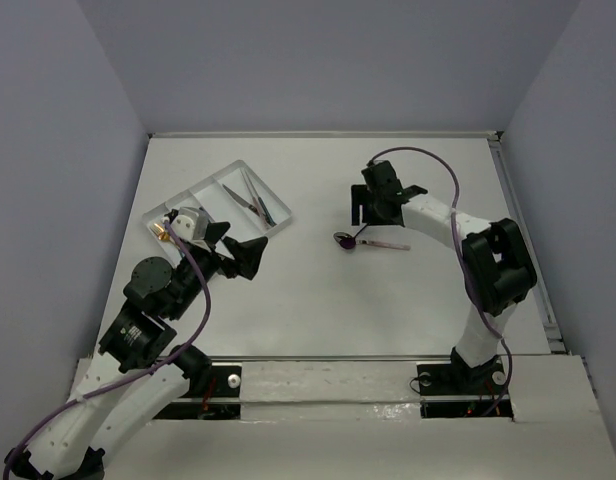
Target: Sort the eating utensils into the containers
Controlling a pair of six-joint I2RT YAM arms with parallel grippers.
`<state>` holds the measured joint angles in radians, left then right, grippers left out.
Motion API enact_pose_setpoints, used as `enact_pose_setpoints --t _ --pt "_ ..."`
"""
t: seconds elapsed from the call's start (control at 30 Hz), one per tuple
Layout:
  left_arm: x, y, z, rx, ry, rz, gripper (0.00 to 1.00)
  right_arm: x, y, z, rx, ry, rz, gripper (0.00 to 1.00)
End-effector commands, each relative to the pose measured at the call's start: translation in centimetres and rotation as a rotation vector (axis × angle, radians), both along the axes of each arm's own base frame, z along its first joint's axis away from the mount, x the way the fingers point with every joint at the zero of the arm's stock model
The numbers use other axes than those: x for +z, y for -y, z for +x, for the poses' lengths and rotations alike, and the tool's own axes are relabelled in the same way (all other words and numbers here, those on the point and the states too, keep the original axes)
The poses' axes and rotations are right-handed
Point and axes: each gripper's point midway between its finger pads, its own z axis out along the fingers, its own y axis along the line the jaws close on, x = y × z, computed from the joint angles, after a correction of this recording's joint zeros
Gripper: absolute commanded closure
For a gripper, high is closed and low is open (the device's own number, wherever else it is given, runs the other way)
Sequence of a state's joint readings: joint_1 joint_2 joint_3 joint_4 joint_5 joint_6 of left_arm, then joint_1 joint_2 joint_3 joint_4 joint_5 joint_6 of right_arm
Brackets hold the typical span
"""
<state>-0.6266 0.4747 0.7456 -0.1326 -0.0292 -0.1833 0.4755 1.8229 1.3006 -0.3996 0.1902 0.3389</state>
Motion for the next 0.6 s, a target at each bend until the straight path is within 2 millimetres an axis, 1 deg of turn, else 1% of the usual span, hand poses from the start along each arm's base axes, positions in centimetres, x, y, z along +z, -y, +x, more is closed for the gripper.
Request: enact_pose_setpoints --t 0.0,0.17,0.23,0.27,0.37,0.4,0.43,0.5,0.53,0.57 --pt "2.0 0.1 -0.1 -0.008 0.050 -0.027 0.01 0.2 0.2 1.3 -0.119 0.033 0.040 0.23" --pt "2.0 0.1 -0.1 -0.011 0.051 -0.028 0.01 -1.8 0.3 1.8 -0.181 0.009 0.034 0.23" --pt "2.0 0.1 -0.2 -0.013 0.051 -0.028 0.01 -2.3 0.2 2.0 -0.195 0.003 0.036 0.24" --pt "2.0 -0.1 0.0 -0.004 0.052 -0.028 0.01 -2.6 -0.1 1.9 -0.194 0.000 0.034 0.25" --pt "2.1 -0.1 -0.1 -0.005 0.056 -0.031 0.01 -3.3 0.1 2.6 -0.235 0.013 0.030 0.26" --pt "2.1 -0.1 -0.1 -0.005 0.056 -0.031 0.01 -3.8 -0.3 2.5 -0.240 0.013 0.033 0.29" --pt "2.1 -0.1 -0.1 -0.005 0.056 -0.031 0.01 -3.7 -0.4 2.7 -0.241 0.022 0.038 0.29" --pt "2.1 0.0 -0.1 -0.007 0.055 -0.030 0.01 -4.7 -0.2 3.0 -0.280 0.016 0.033 0.36" --pt "2.1 0.0 -0.1 -0.008 0.056 -0.031 0.01 -4.7 0.0 3.1 -0.287 0.022 0.024 0.36" --pt "2.1 0.0 -0.1 -0.010 0.056 -0.031 0.01 -5.0 -0.3 3.0 -0.294 0.021 0.021 0.41"
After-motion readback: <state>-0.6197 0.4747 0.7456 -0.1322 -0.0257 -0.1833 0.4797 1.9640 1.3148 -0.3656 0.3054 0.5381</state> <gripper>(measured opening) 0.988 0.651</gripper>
